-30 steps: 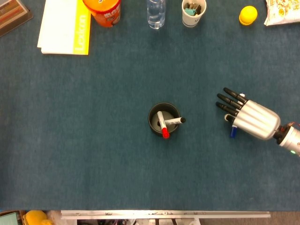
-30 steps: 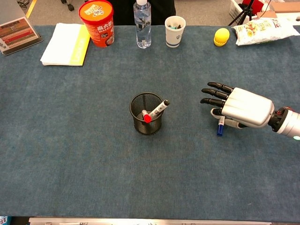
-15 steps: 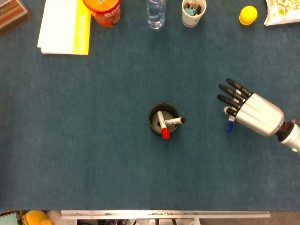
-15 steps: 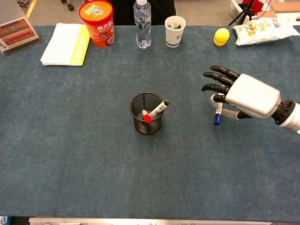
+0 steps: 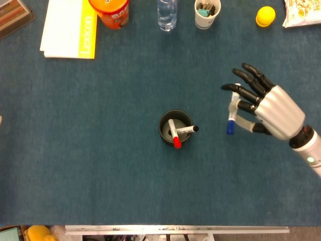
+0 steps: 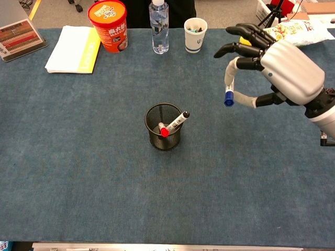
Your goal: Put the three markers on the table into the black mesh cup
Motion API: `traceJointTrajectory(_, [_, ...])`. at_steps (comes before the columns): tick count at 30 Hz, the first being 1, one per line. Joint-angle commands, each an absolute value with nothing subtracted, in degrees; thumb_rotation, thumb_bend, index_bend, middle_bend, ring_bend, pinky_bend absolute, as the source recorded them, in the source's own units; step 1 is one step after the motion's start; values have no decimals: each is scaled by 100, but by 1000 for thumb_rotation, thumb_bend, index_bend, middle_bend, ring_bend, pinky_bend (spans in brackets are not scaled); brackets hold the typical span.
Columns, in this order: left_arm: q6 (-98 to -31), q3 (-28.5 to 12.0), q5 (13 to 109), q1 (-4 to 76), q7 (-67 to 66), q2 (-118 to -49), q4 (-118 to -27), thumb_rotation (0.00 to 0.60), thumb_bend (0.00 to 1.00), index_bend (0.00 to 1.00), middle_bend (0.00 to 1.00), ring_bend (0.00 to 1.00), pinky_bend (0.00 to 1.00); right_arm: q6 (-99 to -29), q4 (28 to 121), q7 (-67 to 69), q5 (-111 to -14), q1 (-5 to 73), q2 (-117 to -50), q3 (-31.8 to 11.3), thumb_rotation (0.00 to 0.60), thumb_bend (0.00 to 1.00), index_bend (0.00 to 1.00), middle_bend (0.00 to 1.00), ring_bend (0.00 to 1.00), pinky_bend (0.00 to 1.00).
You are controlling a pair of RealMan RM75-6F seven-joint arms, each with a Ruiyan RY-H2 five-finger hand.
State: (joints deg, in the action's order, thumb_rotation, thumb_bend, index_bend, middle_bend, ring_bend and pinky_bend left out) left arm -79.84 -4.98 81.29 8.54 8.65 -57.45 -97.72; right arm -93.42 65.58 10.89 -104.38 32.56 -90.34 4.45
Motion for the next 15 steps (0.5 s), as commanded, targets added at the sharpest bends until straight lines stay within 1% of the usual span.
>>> traceJointTrajectory(1, [-7975,-494,8129,858,854,-5740,-9786,600,230,259,8,0,79,-8968,7745,1358,-10161,3448,-8667,137,600,342,671,292,59,0])
traceJointTrajectory(6, [-7969,-486,8132,859,834,-5722,-9815,600,230,259,8,0,79,-8262,8674,1800,-9688,3534,-8657,71,600,365,671,292,58,0])
traceJointTrajectory(9, [-7975,-479,8128,850,822,-5708,-9824,600,230,259,8,0,79,-7848,9082,1966,-9431,3596,-8635,35,600,379,671,291,58,0])
traceJointTrajectory(15, [-7970,-469,8124,846,816,-5707,-9830,600,230,259,7,0,79,-7222,9473,2155,-9043,3695,-8735,-64,600,379,671,291,59,0])
